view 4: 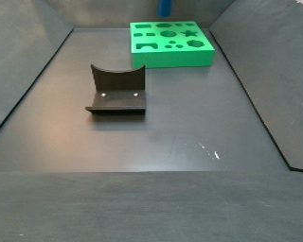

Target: Insert the oval object.

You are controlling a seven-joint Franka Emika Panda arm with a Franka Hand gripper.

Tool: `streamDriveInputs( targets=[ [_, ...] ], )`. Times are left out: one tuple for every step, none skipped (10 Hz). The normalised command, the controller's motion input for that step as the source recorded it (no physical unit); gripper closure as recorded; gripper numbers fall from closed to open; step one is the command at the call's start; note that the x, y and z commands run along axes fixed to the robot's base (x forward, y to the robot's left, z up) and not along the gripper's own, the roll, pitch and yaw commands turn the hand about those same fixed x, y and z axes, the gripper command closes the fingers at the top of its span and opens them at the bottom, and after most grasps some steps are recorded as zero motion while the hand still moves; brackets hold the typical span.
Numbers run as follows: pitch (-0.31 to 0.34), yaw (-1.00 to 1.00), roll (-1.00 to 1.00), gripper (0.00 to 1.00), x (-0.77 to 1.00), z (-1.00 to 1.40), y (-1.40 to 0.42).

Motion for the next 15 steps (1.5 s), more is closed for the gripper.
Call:
streamDriveInputs(
  targets=[
    [0.0,-1.0,0.03,1.0,0.0,-0.03,0.0],
    [0.0,-1.0,0.03,1.0,0.0,-0.03,0.0],
    [0.0,-1.0,0.06,1.0,0.0,-0.1,0.0],
    [0.0,-1.0,0.02,1.0,0.0,-0.33,0.0],
    [0.0,-0.9,0.0,1.0,0.1,-0.39,-0.11],
    [0.0,-0.75,-0.09,1.0,0.21,-0.43,-0.07],
    [0.0,-0.36,-0.1,1.0,0.17,-0.28,0.0],
    [0.06,-0.2,0.02,1.0,0.16,-0.05,0.0],
    [0.011,-0.19,0.02,1.0,0.06,-0.11,0.0],
    [-0.004,-0.17,-0.1,1.0,-0.12,-0.36,0.0],
    [0.01,-0.1,-0.13,1.0,-0.12,-0.37,0.0],
    [0.036,-0.11,-0.03,1.0,-0.11,-0.27,0.01],
    [0.05,-0.11,-0.07,1.0,-0.01,-0.31,0.0],
    [0.081,-0.21,0.0,1.0,0.07,-0.43,0.0],
    [0.123,-0.29,0.08,1.0,0.17,-0.52,-0.03]
  ],
)
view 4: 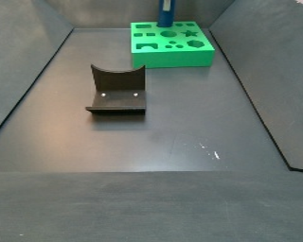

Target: Insert the oval object.

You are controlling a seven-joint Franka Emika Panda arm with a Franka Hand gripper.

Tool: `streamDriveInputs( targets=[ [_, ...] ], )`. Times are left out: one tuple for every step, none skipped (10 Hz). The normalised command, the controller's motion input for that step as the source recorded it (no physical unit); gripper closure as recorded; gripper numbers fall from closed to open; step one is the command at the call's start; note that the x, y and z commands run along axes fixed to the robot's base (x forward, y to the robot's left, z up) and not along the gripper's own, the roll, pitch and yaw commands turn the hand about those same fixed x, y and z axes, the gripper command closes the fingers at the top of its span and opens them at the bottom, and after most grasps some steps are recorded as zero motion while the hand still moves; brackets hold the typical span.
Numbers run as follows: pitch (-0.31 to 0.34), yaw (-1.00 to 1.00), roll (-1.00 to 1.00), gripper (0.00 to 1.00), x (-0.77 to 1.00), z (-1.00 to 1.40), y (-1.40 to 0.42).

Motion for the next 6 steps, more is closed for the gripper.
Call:
streamDriveInputs(
  targets=[
    [0.169,-0.26,0.1,1.0,0.42,-0.48,-0.13],
    [0.203,-0.26,0.12,1.0,0.53,-0.42,-0.19],
    [0.214,-0.26,0.14,1.0,0.53,-0.35,-0.19],
    [0.18,-0.25,0.07,1.0,0.43,-0.22,-0.09],
    [0.036,-0.06,0.0,1.0,0.1,0.0,0.0],
    [-0.027,0.0,0.0,1.0,-0.02,0.0,0.0]
  ],
)
